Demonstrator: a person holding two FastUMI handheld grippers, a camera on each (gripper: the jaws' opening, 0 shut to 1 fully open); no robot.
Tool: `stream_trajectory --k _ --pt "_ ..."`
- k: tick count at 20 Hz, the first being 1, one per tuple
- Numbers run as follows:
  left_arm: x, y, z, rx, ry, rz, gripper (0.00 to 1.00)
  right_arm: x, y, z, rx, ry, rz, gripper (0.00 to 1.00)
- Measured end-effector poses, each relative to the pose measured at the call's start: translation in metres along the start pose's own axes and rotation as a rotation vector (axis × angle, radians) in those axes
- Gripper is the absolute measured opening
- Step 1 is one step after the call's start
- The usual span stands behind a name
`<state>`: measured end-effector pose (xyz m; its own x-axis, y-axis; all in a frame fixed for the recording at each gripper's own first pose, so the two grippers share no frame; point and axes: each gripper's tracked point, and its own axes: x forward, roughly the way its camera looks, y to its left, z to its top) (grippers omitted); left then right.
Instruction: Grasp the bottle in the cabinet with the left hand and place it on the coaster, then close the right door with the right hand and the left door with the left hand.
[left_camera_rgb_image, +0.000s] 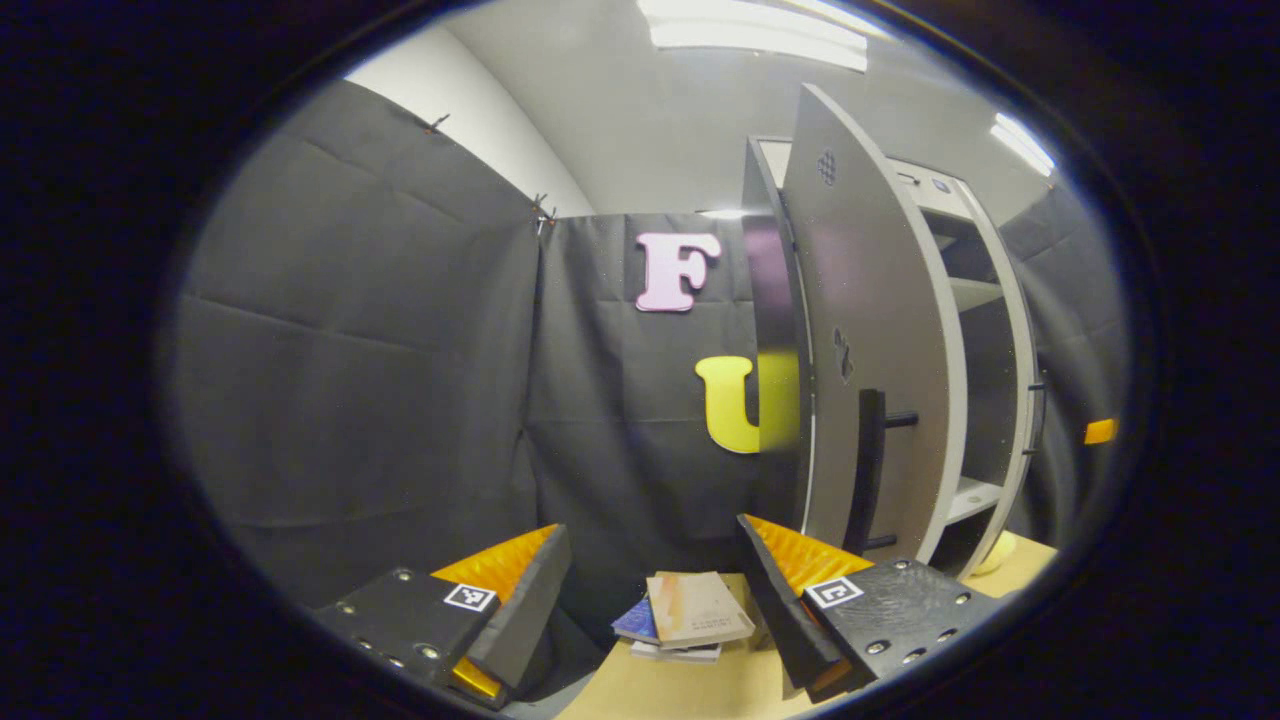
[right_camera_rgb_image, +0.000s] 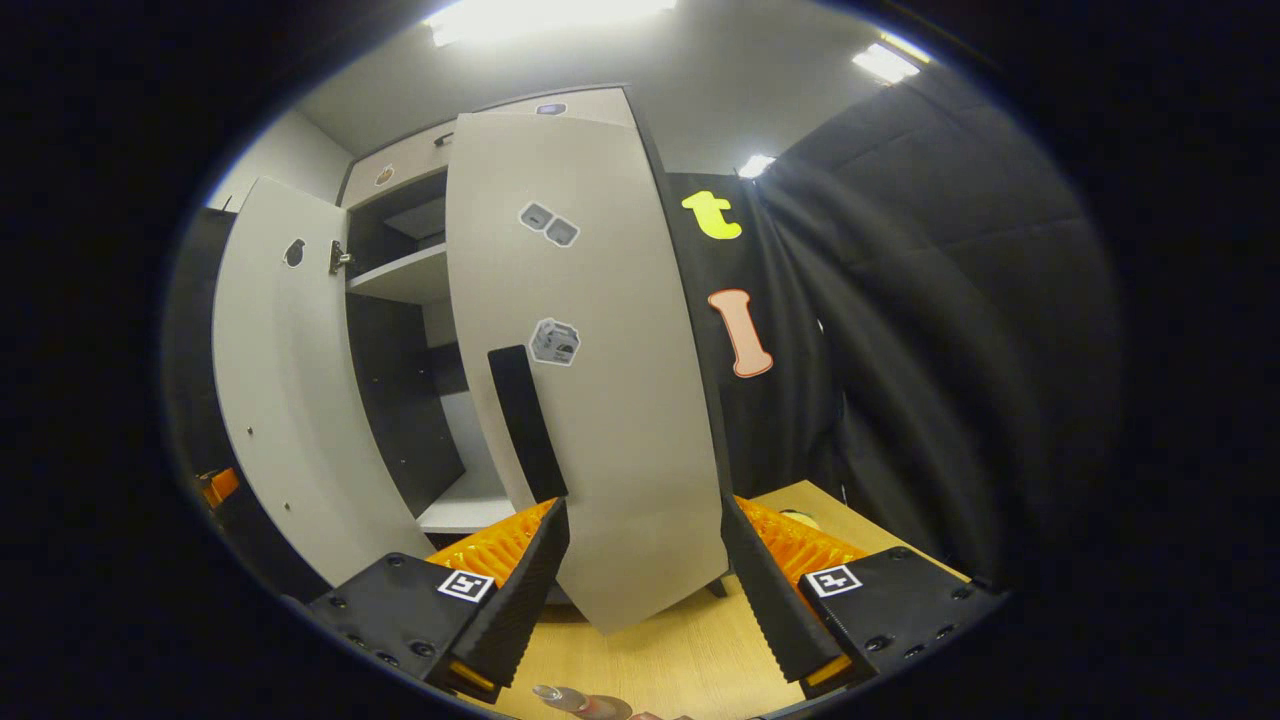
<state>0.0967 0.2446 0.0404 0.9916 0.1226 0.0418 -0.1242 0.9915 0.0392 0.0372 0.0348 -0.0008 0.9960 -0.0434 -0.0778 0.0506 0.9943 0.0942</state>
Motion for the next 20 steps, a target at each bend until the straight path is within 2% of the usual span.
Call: stream_trajectory --k 5,6,10,11,12,13,14,20 --pt "0.03 -0.03 0.024 -0.109 -0.035 -0.117 1.0 -0.013 -0.027 -0.011 0.016 0.021 -0.065 0.97" --pt "0.032 -0.037 0.03 -0.12 -0.047 -0.134 0.95 -0.014 -0.032 -0.012 0.019 0.024 -0.073 0.97" --pt "0.034 -0.062 0.032 -0.057 -0.033 -0.172 1.0 -0.011 -0.053 -0.011 0.038 0.024 -0.08 0.97" --pt "0.035 -0.065 0.033 -0.023 -0.026 -0.159 0.95 -0.007 -0.058 -0.011 0.04 0.023 -0.078 0.97" --pt "0.034 -0.065 0.036 0.014 -0.022 -0.14 0.94 -0.003 -0.063 -0.011 0.041 0.029 -0.078 0.97" --pt "0.036 -0.065 0.04 0.04 -0.021 -0.123 0.99 0.0 -0.068 -0.013 0.033 0.038 -0.076 0.97" --pt "0.035 -0.067 0.04 0.055 -0.014 -0.114 0.99 0.003 -0.073 -0.013 0.014 0.039 -0.079 0.97" --pt "0.036 -0.09 0.04 0.017 0.005 -0.135 1.0 0.02 -0.081 -0.009 -0.039 0.037 -0.038 0.97"
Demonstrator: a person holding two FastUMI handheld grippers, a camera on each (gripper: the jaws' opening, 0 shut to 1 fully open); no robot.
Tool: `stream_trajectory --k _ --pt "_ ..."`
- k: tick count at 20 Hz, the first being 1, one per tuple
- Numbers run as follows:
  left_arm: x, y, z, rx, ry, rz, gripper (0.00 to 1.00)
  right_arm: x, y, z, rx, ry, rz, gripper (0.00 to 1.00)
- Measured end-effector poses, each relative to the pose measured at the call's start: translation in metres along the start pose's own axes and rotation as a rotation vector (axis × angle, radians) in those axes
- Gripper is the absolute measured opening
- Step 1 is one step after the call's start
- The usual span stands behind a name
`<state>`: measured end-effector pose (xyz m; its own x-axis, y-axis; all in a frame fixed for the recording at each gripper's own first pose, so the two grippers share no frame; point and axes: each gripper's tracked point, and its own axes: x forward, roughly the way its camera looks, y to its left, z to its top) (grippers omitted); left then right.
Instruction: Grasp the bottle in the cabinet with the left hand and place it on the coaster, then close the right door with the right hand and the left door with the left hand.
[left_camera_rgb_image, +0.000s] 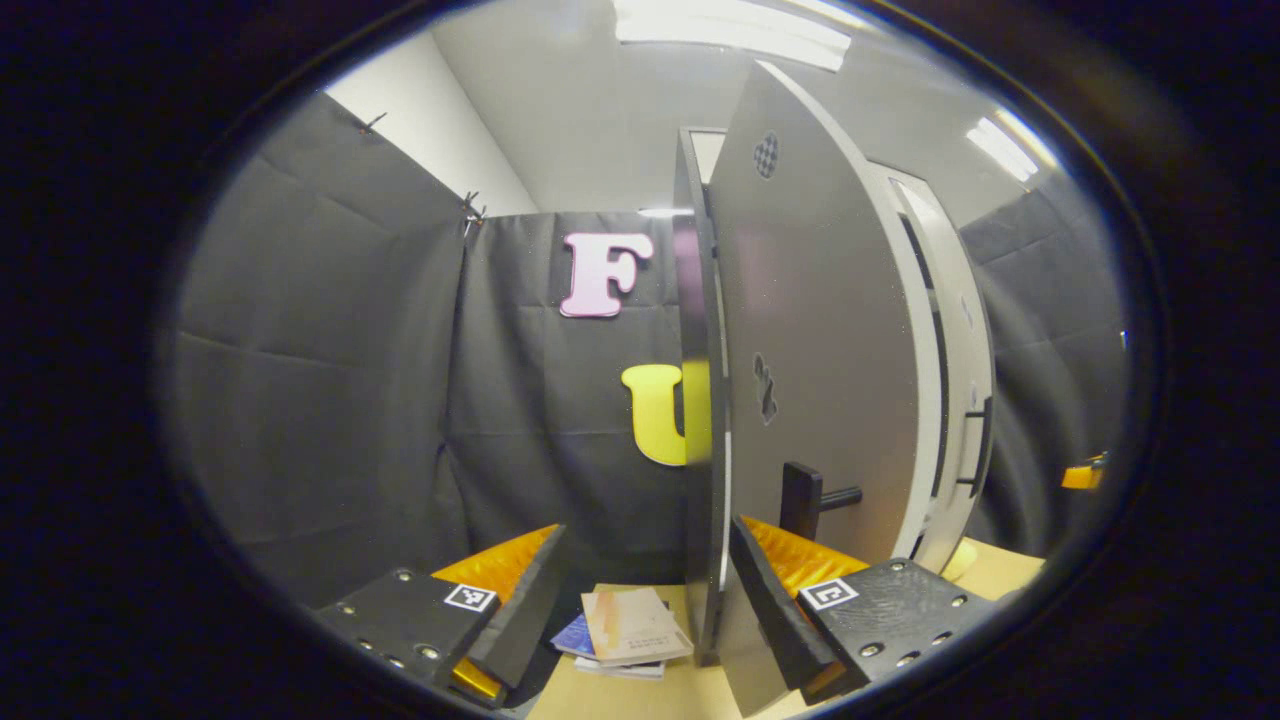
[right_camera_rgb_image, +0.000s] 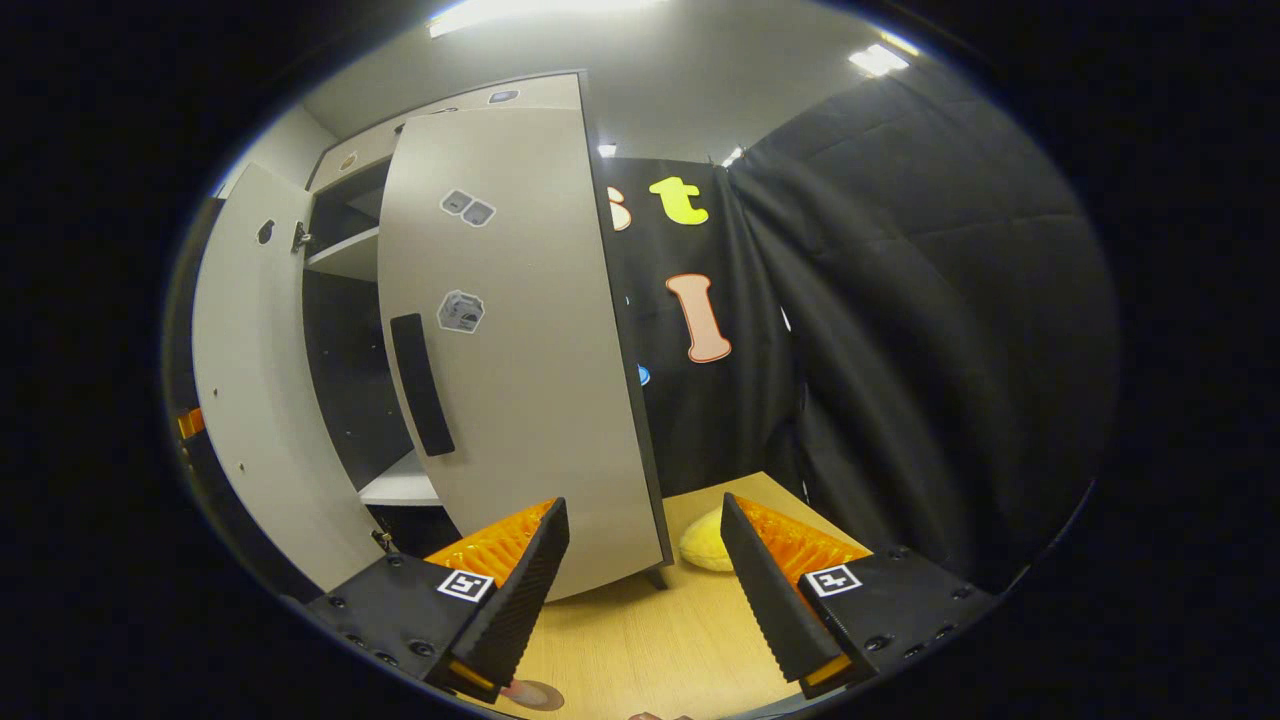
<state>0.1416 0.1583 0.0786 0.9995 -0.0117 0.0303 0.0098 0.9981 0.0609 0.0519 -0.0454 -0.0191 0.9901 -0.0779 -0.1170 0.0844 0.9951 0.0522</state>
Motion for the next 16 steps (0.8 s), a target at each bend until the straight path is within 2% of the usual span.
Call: stream_trajectory --k 5,12,16 --pt "-0.011 -0.032 0.001 0.009 -0.004 0.042 0.99 0.012 -0.006 -0.007 0.034 0.026 0.025 0.97" --pt "0.004 -0.087 0.005 -0.002 -0.002 -0.02 1.0 0.027 -0.027 -0.002 0.033 0.031 0.039 0.97" --pt "0.016 -0.123 0.009 0.023 -0.011 -0.031 1.0 0.032 -0.045 0.0 0.045 0.032 0.029 0.97"
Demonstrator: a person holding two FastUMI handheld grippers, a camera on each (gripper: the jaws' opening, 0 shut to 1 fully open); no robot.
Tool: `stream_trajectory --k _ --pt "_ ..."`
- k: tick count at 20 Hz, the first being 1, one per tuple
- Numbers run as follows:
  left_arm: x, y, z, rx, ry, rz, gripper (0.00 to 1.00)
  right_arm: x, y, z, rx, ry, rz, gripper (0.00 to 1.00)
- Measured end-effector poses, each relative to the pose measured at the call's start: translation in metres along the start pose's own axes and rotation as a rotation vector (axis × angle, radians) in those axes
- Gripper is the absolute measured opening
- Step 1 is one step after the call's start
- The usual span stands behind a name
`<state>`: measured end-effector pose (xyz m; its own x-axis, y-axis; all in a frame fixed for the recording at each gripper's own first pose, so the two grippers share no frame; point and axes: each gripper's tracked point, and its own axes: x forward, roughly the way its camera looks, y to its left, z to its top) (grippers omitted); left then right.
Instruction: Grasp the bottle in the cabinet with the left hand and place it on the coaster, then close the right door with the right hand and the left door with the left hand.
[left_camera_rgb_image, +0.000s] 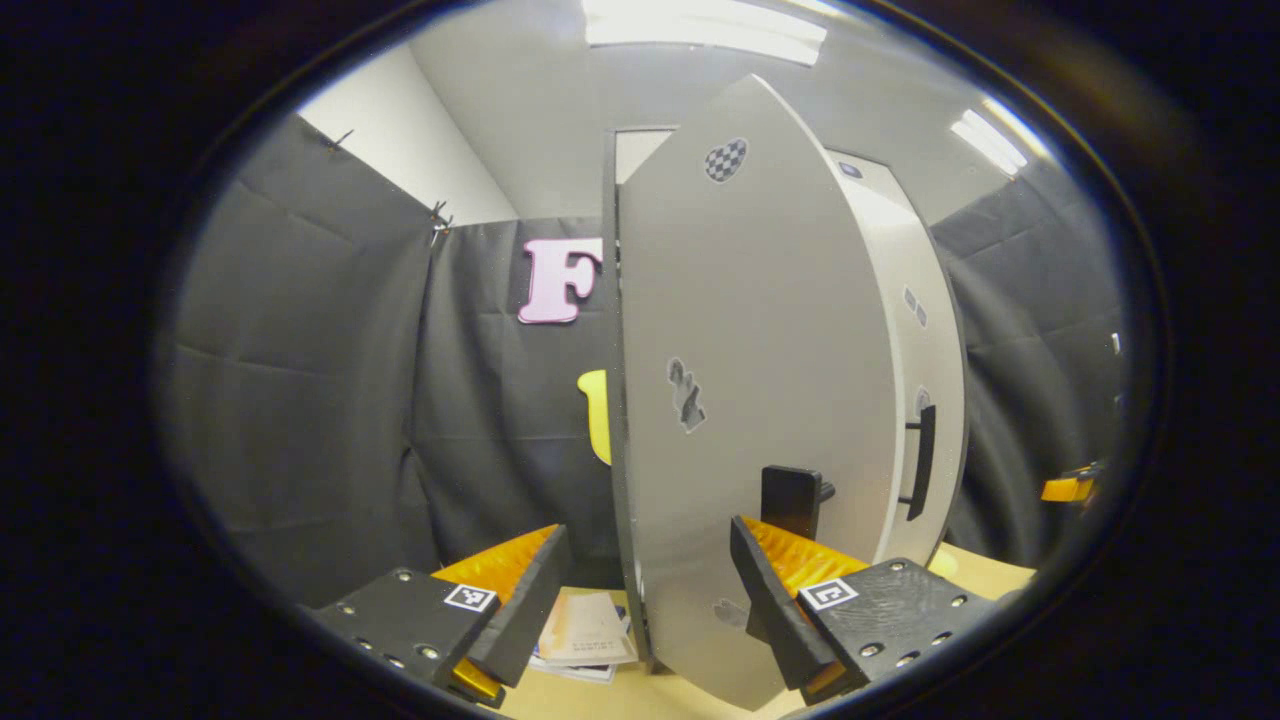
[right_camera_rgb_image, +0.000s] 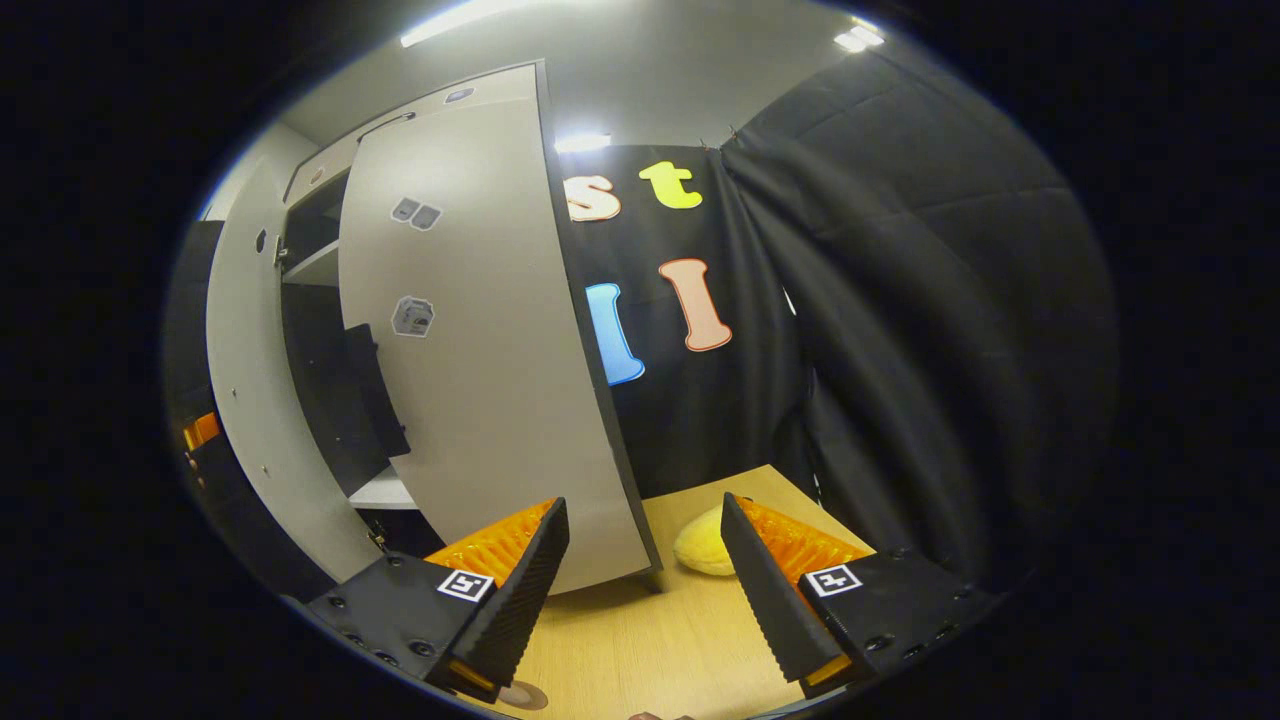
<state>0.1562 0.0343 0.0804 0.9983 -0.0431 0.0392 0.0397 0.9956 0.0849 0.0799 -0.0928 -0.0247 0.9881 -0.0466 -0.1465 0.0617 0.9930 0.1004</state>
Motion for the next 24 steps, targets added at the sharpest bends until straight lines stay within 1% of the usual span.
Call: stream_trajectory --k 3,8,10,12,14,15,16,17,18,19,21,24 --pt "0.015 -0.037 -0.002 0.015 0.001 -0.025 1.0 0.005 -0.019 0.003 0.009 -0.001 -0.01 0.98" --pt "0.017 -0.075 0.0 0.044 -0.001 0.02 1.0 0.01 -0.048 0.012 0.006 -0.013 -0.007 0.97" --pt "0.009 -0.081 -0.003 0.037 0.004 0.038 1.0 0.014 -0.056 0.01 -0.017 -0.005 0.006 0.97" --pt "-0.003 -0.08 -0.005 0.02 0.002 0.063 0.88 0.019 -0.063 0.007 -0.04 0.002 0.018 0.97" --pt "-0.019 -0.079 -0.008 -0.025 -0.002 0.072 0.96 0.022 -0.062 0.005 -0.043 0.017 0.036 0.98" --pt "-0.027 -0.076 -0.01 -0.054 -0.004 0.075 0.94 0.024 -0.064 0.011 -0.037 0.02 0.046 0.98" --pt "-0.035 -0.072 -0.01 -0.082 -0.008 0.076 0.94 0.026 -0.06 0.013 -0.029 0.018 0.055 0.97" --pt "-0.043 -0.068 -0.011 -0.108 -0.014 0.075 1.0 0.028 -0.053 0.016 -0.023 0.012 0.065 0.97" --pt "-0.05 -0.063 -0.01 -0.127 -0.019 0.074 0.94 0.03 -0.039 0.013 -0.018 0.008 0.076 0.97" --pt "-0.059 -0.058 -0.009 -0.14 -0.023 0.076 0.94 0.029 -0.031 0.014 -0.018 0.004 0.088 0.97" --pt "-0.073 -0.047 -0.006 -0.151 -0.031 0.079 1.0 0.027 -0.014 0.022 -0.028 -0.014 0.108 0.97" --pt "-0.09 -0.031 -0.001 -0.138 -0.045 0.061 1.0 0.025 0.012 0.034 -0.038 -0.044 0.129 0.97"
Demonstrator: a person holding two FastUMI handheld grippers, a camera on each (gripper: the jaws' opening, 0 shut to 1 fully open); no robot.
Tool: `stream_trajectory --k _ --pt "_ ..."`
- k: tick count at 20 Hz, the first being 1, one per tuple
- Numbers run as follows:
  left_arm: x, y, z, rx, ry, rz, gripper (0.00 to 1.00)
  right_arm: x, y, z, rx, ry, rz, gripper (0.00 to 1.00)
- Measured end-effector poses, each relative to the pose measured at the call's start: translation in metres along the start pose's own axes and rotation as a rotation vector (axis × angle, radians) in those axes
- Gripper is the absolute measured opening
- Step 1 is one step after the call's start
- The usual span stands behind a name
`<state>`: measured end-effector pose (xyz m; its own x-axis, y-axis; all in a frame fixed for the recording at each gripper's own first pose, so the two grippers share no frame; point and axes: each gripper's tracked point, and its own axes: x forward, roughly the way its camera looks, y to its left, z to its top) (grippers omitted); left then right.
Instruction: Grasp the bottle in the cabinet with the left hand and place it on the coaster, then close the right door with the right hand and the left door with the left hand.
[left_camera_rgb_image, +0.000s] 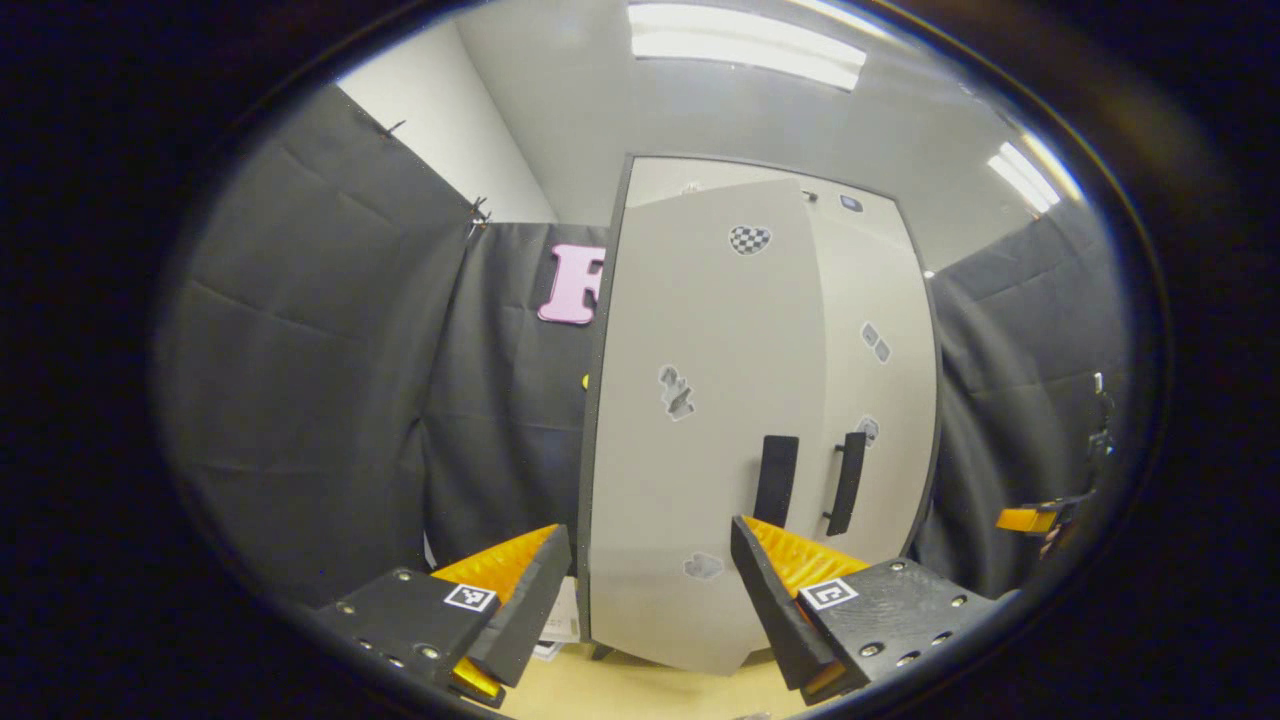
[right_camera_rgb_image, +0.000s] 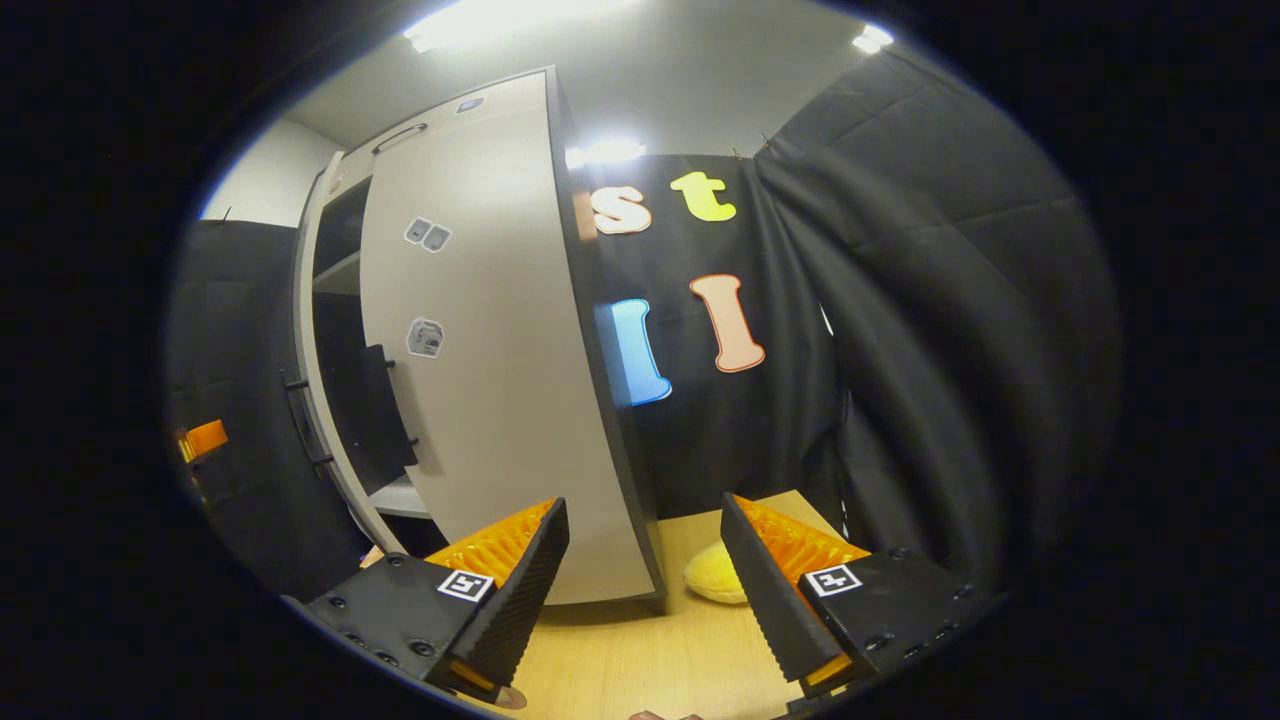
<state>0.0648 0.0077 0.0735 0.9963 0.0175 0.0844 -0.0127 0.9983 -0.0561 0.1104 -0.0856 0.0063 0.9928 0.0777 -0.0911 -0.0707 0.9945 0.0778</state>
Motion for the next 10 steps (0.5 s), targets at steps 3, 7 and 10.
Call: stream_trajectory --k 3,7,10 --pt "-0.01 0.013 0.0 0.008 0.0 -0.009 1.0 -0.003 0.027 0.012 0.024 -0.033 0.015 0.97" --pt "-0.016 0.029 -0.008 0.039 0.021 -0.021 1.0 -0.007 0.053 0.017 0.012 -0.05 0.026 0.97" --pt "-0.019 0.036 -0.015 0.047 0.029 -0.042 1.0 -0.02 0.064 0.012 -0.032 -0.061 0.019 0.97"
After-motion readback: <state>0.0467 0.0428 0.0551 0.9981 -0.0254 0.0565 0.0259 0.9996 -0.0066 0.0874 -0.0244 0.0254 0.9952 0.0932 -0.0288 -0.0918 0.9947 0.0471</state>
